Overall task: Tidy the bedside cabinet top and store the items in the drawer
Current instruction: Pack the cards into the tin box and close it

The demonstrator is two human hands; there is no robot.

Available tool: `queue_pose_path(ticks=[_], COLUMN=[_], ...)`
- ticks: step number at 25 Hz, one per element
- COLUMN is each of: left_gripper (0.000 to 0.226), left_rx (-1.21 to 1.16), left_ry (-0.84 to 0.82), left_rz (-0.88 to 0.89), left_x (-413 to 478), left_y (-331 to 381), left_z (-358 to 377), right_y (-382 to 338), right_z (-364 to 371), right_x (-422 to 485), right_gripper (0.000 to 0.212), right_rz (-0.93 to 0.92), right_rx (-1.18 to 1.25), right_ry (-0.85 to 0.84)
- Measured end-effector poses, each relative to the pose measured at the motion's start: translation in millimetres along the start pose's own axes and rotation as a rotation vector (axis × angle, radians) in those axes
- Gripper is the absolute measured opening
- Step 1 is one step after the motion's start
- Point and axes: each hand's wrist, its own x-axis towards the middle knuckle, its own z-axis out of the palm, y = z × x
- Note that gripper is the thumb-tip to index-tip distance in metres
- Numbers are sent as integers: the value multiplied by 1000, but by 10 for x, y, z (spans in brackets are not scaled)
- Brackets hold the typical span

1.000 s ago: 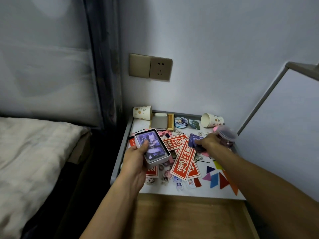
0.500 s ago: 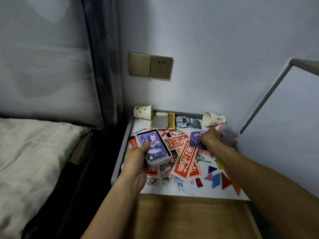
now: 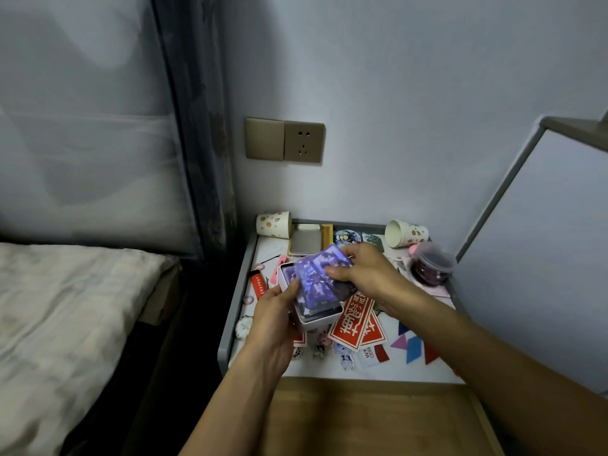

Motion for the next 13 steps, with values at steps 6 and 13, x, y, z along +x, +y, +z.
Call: queue_pose_path(ticks=[6,13], left_gripper=[27,25], left_rx=[-11,1], left_ry=[-5,-5], left_rz=[3,17], left_x=[15,0], left_y=[13,56], left_z=[-27,-44], right_y=[-30,-82], right_z=[142,192], right_x=[23,33], right_gripper=[17,17], right_rz=[25,15], right_rx=[-70,-80], right_ry=[-22,-10])
